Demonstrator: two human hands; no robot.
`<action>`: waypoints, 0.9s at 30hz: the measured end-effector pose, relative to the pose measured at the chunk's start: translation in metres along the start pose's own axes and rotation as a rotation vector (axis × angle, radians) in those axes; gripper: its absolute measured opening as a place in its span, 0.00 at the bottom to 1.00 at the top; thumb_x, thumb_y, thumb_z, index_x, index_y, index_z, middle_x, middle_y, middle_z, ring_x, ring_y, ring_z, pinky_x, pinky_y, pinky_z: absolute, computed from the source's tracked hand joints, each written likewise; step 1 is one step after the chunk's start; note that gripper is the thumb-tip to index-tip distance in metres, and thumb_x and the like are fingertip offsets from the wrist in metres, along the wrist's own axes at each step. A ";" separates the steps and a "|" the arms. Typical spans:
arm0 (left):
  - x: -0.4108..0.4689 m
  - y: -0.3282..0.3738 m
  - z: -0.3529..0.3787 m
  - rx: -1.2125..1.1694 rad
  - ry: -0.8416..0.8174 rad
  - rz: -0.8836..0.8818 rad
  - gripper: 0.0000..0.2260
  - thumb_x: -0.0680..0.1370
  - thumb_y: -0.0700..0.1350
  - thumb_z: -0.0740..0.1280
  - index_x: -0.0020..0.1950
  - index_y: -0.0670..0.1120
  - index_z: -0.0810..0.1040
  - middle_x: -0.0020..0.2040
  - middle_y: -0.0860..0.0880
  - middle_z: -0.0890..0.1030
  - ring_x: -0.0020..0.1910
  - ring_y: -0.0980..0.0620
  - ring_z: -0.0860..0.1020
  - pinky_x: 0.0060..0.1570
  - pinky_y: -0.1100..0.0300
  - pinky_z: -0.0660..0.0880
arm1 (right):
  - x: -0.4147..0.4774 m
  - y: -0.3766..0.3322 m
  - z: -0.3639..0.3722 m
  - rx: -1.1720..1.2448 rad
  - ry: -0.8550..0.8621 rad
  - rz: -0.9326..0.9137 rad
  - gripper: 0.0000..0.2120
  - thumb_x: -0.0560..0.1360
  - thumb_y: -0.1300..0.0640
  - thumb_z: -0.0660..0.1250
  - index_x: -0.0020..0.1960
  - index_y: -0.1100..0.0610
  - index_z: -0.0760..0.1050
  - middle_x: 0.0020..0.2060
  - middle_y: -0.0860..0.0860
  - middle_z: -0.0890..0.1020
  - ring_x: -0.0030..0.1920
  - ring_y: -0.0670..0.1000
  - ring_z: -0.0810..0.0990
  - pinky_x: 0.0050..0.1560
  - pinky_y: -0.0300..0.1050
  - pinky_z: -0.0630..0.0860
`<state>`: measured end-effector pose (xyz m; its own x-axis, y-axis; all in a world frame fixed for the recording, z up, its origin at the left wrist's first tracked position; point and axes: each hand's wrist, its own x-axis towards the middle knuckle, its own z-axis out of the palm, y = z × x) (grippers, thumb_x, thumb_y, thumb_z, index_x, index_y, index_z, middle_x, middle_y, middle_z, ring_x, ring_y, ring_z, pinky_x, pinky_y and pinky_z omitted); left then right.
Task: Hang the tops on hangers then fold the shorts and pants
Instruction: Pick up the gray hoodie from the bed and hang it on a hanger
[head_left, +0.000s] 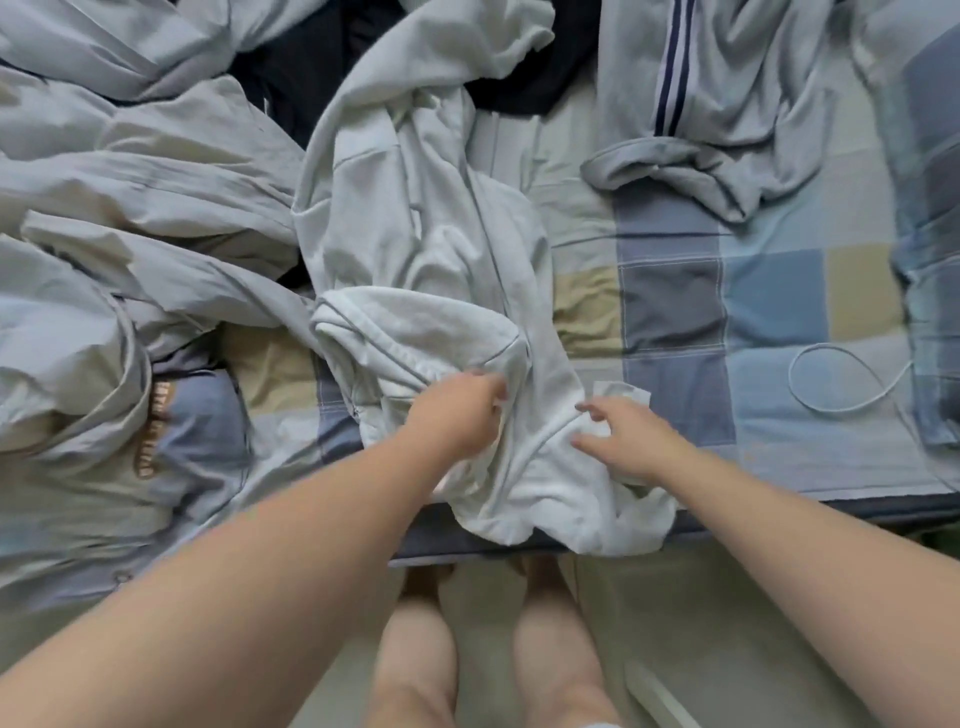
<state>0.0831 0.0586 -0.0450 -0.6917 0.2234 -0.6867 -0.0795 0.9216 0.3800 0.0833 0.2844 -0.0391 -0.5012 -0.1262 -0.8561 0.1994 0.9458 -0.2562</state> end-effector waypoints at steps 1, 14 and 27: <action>0.017 -0.002 -0.014 0.018 0.086 0.010 0.14 0.81 0.46 0.60 0.66 0.52 0.75 0.65 0.48 0.75 0.62 0.43 0.75 0.56 0.51 0.72 | 0.014 -0.009 -0.012 0.015 0.058 -0.015 0.27 0.77 0.43 0.66 0.75 0.47 0.67 0.70 0.50 0.73 0.71 0.55 0.70 0.69 0.55 0.67; 0.257 -0.045 -0.052 0.125 0.375 -0.016 0.35 0.72 0.62 0.69 0.76 0.55 0.63 0.75 0.46 0.67 0.72 0.40 0.63 0.67 0.45 0.62 | 0.234 -0.050 -0.049 0.431 0.502 0.011 0.28 0.77 0.49 0.66 0.74 0.54 0.65 0.66 0.57 0.74 0.65 0.60 0.74 0.65 0.53 0.71; 0.062 -0.026 -0.023 -0.183 0.127 -0.238 0.07 0.76 0.43 0.59 0.49 0.52 0.75 0.54 0.44 0.81 0.57 0.40 0.75 0.55 0.49 0.73 | 0.076 -0.049 -0.016 0.511 0.295 -0.107 0.14 0.78 0.62 0.62 0.34 0.54 0.72 0.30 0.48 0.73 0.38 0.51 0.71 0.34 0.42 0.64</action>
<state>0.0255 0.0410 -0.0833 -0.7216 -0.0433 -0.6909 -0.3693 0.8682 0.3313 0.0222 0.2334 -0.0841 -0.7390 -0.0555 -0.6714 0.4777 0.6595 -0.5804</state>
